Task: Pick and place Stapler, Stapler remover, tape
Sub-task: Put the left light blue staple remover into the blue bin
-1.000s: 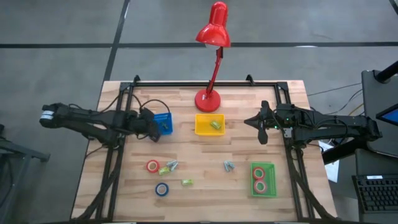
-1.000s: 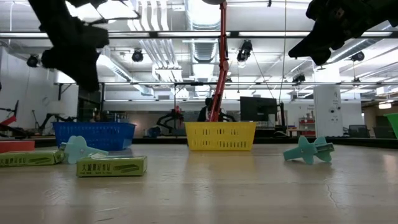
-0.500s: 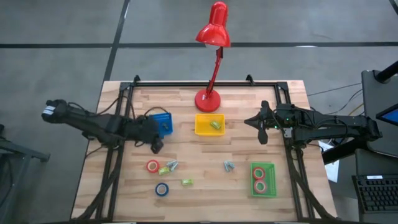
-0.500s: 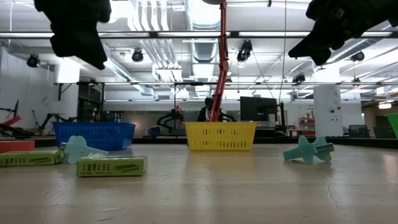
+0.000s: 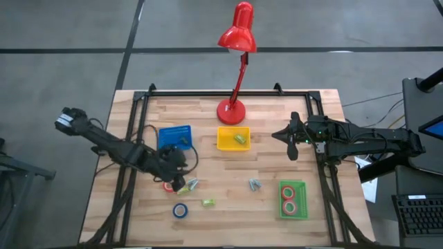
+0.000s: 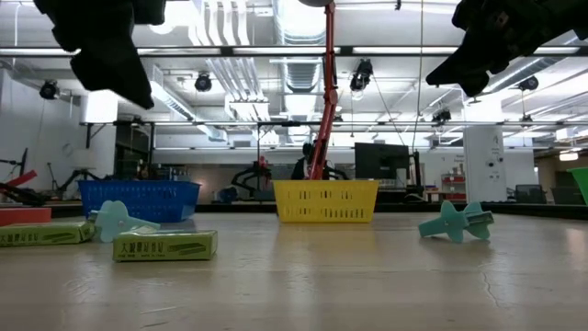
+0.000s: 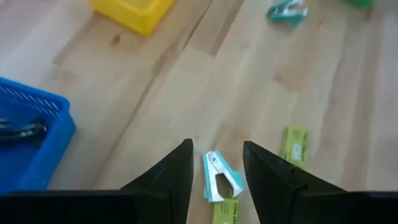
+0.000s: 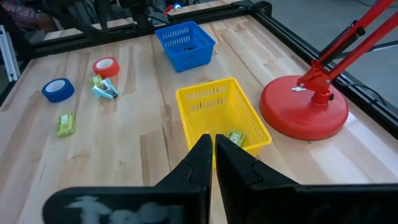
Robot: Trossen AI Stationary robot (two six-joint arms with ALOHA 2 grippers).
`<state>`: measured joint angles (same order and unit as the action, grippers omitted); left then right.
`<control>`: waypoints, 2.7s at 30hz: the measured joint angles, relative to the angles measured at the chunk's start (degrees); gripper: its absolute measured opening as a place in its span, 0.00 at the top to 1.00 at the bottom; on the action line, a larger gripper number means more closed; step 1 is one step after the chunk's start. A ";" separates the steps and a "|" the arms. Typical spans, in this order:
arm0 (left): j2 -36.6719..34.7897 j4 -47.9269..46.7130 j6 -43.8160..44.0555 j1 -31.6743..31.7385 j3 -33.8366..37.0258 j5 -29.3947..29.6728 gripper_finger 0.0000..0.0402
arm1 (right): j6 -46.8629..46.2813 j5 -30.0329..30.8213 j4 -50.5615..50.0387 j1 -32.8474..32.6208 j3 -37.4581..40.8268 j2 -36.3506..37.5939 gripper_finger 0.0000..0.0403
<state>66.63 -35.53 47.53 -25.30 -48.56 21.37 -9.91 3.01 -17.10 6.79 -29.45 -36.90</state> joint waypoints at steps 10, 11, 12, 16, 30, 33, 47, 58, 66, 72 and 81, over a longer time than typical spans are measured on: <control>8.99 0.00 2.11 -0.64 0.04 -0.85 0.65 | 0.01 0.00 0.00 0.00 0.00 0.01 0.96; 9.72 0.00 2.55 -0.65 0.04 -0.88 0.65 | 0.01 0.00 0.00 0.00 0.00 0.01 0.96; 10.40 -0.01 3.12 -0.65 0.04 -0.94 0.65 | 0.01 0.00 0.02 0.00 0.00 0.02 0.96; 12.51 -0.02 3.59 -0.61 0.07 -1.49 0.65 | 0.00 0.00 0.02 -0.02 0.00 0.02 0.96; 17.38 0.00 5.05 -0.76 0.08 -3.01 0.65 | -0.04 0.00 0.00 -0.02 0.00 0.02 0.96; 18.81 0.02 5.58 -0.74 0.09 -4.75 0.65 | -0.02 0.00 0.02 -0.02 0.00 0.01 0.96; 21.82 1.43 5.30 -0.74 0.07 -7.42 0.67 | 0.00 0.00 -0.02 -0.02 0.00 0.00 0.96; 21.51 1.79 3.15 -0.74 0.07 -6.83 0.97 | 0.00 0.00 -0.02 -0.02 0.00 0.02 0.96; 20.53 1.77 -1.56 -0.63 0.04 -5.62 0.98 | 0.00 0.00 0.00 -0.02 0.00 0.02 0.96; 17.09 0.18 -5.66 -0.09 -1.28 -2.01 0.99 | 0.00 0.00 0.00 -0.02 0.00 0.00 0.96; 8.34 -15.46 -6.69 1.03 -4.11 9.42 0.99 | -0.01 0.00 0.00 0.00 0.00 0.01 0.96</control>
<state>74.98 -50.99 40.84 -24.27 -52.66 30.79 -9.92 3.01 -17.10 6.79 -29.45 -36.89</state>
